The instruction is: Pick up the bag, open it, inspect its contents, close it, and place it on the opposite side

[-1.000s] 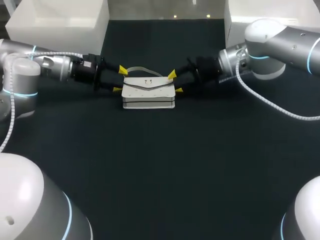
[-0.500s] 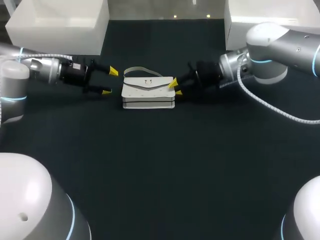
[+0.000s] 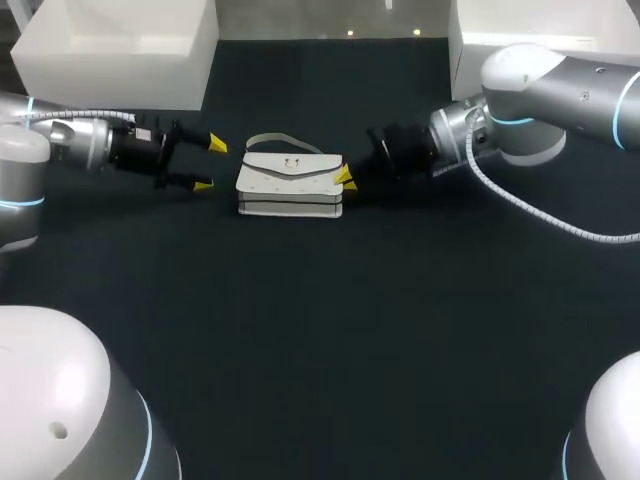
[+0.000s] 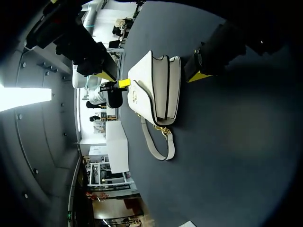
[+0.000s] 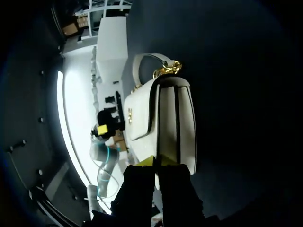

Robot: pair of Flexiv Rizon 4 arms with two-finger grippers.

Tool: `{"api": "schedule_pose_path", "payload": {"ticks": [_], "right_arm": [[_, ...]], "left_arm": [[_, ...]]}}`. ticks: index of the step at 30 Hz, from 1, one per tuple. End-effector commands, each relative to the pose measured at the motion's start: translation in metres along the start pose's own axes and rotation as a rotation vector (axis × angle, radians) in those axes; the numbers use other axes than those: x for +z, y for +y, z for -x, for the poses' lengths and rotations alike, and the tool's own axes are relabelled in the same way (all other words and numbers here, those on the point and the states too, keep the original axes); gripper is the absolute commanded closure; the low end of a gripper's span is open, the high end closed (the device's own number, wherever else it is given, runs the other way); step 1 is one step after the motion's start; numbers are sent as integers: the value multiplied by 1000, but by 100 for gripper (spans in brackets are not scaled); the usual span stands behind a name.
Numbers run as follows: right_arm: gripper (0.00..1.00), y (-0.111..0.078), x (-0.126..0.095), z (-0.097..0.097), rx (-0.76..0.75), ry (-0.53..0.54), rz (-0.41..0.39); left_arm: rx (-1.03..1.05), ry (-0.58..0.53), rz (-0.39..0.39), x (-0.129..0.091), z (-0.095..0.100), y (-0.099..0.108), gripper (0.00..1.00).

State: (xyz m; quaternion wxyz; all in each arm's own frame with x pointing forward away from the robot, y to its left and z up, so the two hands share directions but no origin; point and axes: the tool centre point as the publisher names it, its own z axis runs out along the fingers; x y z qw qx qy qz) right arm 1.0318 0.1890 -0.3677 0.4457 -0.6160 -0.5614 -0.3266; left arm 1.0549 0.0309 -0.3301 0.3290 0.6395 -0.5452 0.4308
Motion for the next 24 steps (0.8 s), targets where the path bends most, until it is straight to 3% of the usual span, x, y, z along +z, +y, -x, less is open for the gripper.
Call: {"api": "schedule_pose_path", "payload": {"ticks": [1, 8, 18, 24], "right_arm": [[100, 6, -5, 4, 10, -3, -2], [100, 5, -36, 11, 8, -19, 29], [100, -3, -101, 30, -21, -99, 62], [100, -3, -101, 30, -21, -99, 62]], "left_arm": [[2, -8, -12, -4, 1, 2, 0], [76, -72, 0, -23, 2, 0, 0], [227, -196, 49, -61, 1, -6, 0], [283, -294, 109, -76, 2, -8, 0]]}}
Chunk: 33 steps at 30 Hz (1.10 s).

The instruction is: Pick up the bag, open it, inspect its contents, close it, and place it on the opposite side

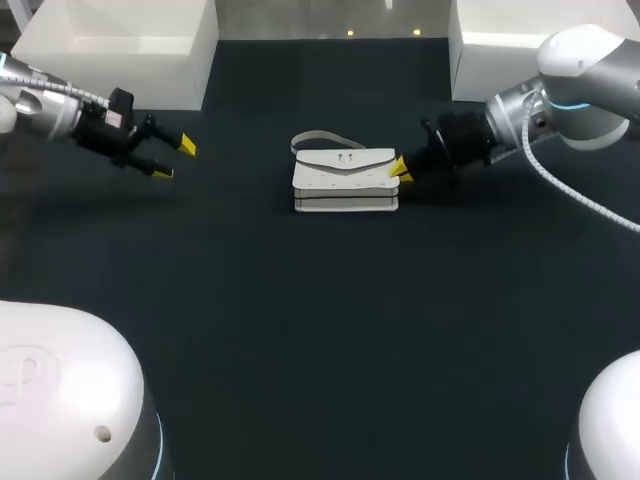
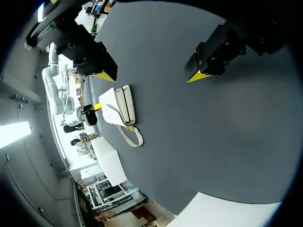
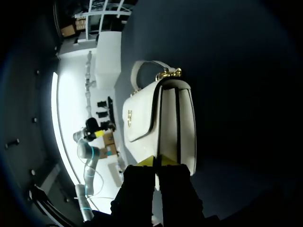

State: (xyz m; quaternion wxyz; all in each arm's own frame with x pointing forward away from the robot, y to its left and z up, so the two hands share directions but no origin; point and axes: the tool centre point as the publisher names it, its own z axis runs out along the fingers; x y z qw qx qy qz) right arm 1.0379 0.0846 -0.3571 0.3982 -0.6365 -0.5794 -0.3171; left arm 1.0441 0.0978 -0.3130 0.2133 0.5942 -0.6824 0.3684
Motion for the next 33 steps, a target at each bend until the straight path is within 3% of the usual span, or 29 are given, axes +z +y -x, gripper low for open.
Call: {"api": "schedule_pose_path", "payload": {"ticks": [1, 13, 15, 16, 25, 33], "right_arm": [[100, -4, -2, -2, 1, -5, 8], [100, -4, -2, -2, 1, -5, 8], [100, -4, -2, -2, 1, -5, 8], [100, -3, -5, 1, -2, -11, 7], [100, 18, -94, 36, -9, -134, 98], [100, 28, -140, 65, -21, -202, 93]], "left_arm": [[2, -29, 45, -10, -7, -7, 0], [2, -29, 45, -10, -7, -7, 0], [23, -74, 75, -9, -6, -8, 0], [16, -111, 52, -16, -4, -9, 0], [115, -301, 46, -60, 9, -16, 0], [142, -433, 71, -78, 23, -16, 0]]}}
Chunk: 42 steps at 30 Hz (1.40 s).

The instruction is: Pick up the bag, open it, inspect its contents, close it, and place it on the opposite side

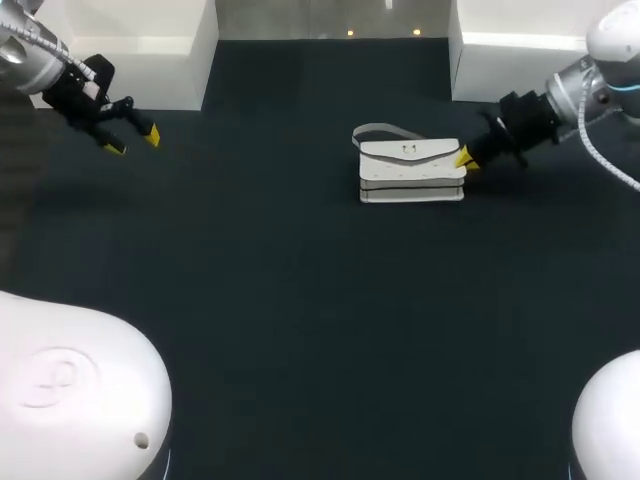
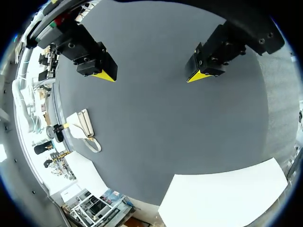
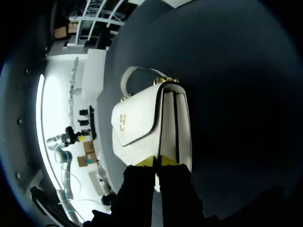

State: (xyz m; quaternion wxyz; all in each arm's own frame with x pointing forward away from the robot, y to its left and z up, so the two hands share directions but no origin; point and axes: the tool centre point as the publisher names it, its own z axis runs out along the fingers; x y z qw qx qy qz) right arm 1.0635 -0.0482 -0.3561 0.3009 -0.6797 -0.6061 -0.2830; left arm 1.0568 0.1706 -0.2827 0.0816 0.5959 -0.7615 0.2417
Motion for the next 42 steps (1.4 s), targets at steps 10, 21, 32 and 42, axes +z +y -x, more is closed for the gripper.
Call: {"api": "schedule_pose_path", "payload": {"ticks": [10, 21, 32, 42], "right_arm": [[100, 21, -67, 42, -44, -65, 37], [100, 34, -93, 67, -14, -73, 77], [100, 34, -93, 67, -14, -73, 77], [100, 55, -129, 89, -11, -101, 120]], "left_arm": [[36, -122, -2, -12, 5, 2, 0], [42, -227, 5, -22, 13, -3, 0], [42, -227, 5, -22, 13, -3, 0], [16, -311, 11, -28, 16, -5, 0]]}}
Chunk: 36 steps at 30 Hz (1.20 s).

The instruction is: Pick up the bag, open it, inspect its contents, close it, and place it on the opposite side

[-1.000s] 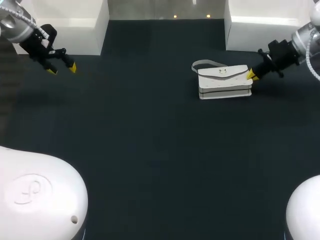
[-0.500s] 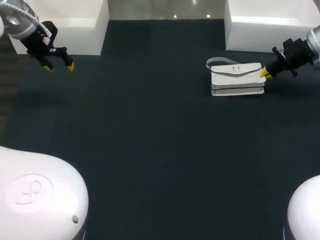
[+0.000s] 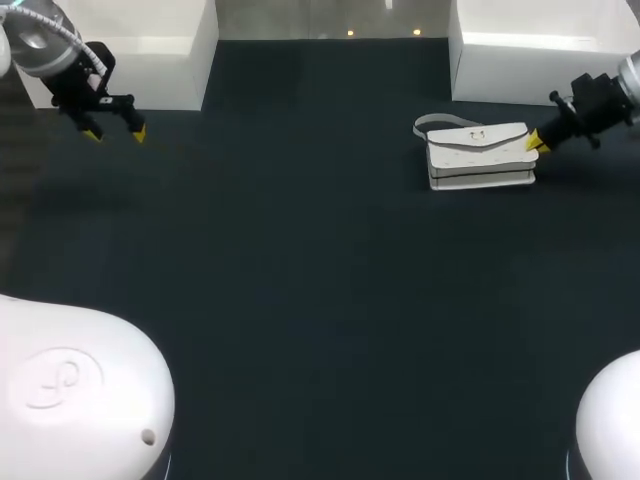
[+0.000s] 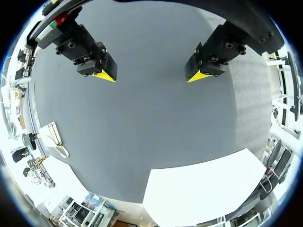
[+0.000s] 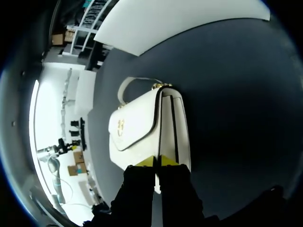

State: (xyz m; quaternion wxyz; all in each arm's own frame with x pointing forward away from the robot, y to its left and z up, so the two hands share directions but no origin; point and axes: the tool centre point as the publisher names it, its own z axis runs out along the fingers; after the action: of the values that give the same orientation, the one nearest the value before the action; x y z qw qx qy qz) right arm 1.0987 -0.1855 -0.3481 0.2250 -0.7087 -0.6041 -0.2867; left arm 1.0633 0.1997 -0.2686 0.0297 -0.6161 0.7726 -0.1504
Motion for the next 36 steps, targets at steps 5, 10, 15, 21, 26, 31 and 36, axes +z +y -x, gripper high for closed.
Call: {"api": "schedule_pose_path", "payload": {"ticks": [5, 10, 15, 21, 26, 31, 36], "right_arm": [[100, 29, -41, 29, -3, -18, 22], [100, 42, -57, 42, -16, -26, 33], [100, 52, -66, 51, -16, -13, 41], [100, 64, -73, 61, -25, 4, 33], [100, 79, -76, 72, -5, 1, 41], [100, 90, -81, 83, 31, 16, 49], [100, 93, -86, 92, 59, 22, 66]], "left_arm": [[-22, -50, 8, -4, -6, 0, 0], [-69, -65, 12, -6, -8, -1, 0], [-81, -73, 8, -10, -16, -3, 0], [-80, -82, 11, -10, -20, -4, 0], [-80, -82, 11, -10, -20, -4, 0], [-80, -82, 11, -10, -20, -4, 0], [-80, -82, 11, -10, -20, -4, 0]]}}
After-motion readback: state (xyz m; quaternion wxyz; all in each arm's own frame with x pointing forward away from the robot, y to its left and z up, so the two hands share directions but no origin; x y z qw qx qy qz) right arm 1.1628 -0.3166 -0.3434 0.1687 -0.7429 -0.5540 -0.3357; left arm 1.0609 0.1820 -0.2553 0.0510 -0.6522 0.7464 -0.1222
